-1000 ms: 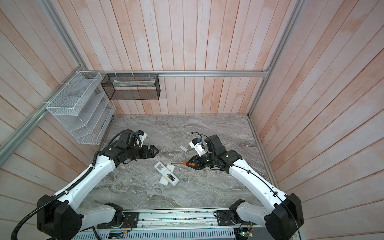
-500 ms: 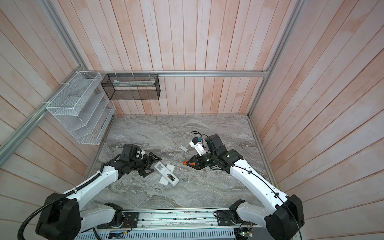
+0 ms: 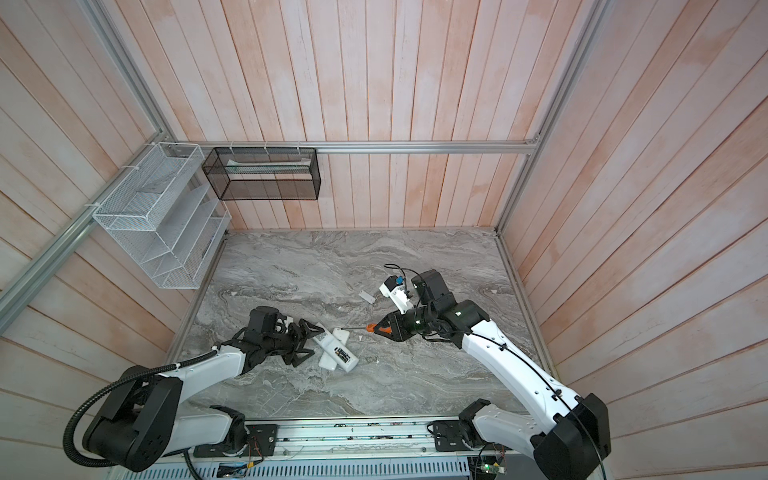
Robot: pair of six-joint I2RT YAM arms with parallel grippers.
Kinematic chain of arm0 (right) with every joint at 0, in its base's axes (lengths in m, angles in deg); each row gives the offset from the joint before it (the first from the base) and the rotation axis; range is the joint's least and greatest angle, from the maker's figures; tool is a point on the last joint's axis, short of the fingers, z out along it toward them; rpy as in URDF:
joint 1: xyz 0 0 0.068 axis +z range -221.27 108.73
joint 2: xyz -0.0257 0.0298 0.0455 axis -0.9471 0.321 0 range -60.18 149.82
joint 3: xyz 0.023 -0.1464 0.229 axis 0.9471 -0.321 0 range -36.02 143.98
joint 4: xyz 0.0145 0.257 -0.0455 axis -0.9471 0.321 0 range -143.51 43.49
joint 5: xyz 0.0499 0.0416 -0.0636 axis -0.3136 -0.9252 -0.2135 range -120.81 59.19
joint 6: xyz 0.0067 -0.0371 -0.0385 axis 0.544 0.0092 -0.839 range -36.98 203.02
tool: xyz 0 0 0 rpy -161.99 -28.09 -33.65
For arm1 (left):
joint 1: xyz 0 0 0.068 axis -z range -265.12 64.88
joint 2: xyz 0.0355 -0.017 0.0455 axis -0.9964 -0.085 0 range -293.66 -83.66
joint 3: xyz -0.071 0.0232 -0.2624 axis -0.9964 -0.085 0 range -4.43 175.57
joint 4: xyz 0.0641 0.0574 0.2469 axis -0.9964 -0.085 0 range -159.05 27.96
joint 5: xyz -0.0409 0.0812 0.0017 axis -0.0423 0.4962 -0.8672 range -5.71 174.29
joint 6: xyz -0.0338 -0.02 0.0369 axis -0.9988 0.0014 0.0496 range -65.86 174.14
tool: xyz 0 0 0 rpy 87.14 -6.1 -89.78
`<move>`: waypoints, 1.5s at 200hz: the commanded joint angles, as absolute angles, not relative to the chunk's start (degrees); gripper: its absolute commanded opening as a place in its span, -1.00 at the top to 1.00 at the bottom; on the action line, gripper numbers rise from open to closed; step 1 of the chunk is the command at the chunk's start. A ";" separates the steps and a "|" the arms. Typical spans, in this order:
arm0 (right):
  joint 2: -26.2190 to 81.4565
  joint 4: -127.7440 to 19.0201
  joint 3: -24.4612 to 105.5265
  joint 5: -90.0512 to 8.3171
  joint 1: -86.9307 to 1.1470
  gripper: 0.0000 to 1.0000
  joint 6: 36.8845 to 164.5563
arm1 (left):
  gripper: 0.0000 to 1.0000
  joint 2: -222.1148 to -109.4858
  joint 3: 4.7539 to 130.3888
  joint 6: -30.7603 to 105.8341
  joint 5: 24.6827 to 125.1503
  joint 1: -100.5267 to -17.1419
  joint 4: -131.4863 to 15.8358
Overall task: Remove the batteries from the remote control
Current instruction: 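Rotate the remote with the left gripper while the screwdriver stays in the compartment, then lift the long white remote's end upright with the left gripper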
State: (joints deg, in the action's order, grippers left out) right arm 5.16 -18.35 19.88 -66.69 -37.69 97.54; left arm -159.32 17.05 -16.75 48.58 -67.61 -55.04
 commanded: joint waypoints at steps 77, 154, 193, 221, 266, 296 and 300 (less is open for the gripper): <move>6.70 -13.03 24.85 -69.09 -37.99 1.00 94.47 | -0.57 -176.58 5.93 -15.95 45.59 -71.12 -9.05; 7.71 -9.86 27.45 -67.48 -38.13 1.00 93.52 | -0.27 -195.71 4.23 -18.74 43.68 -71.32 16.62; 8.04 -10.71 26.94 -67.29 -38.09 1.00 93.87 | 0.07 -193.95 5.35 -16.60 42.73 -71.32 11.89; 8.28 -11.58 26.82 -67.46 -38.04 1.00 94.18 | 0.47 -192.58 6.53 -15.99 42.33 -71.30 9.07; 8.86 -12.55 27.16 -67.54 -38.03 1.00 94.44 | 1.00 -187.89 7.87 -15.65 42.37 -71.29 4.02; 9.14 -13.75 27.45 -67.31 -38.08 1.00 95.09 | 1.00 -180.50 10.08 -14.11 42.69 -71.31 -4.61; 9.16 -14.05 27.44 -67.20 -38.11 1.00 95.29 | 1.00 -179.35 10.66 -13.52 42.78 -71.29 -6.76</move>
State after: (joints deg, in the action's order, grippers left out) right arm 8.74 -11.91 25.45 -67.48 -37.80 94.81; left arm -184.54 8.41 -17.01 41.46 -71.08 3.49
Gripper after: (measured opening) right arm 0.260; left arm 0.175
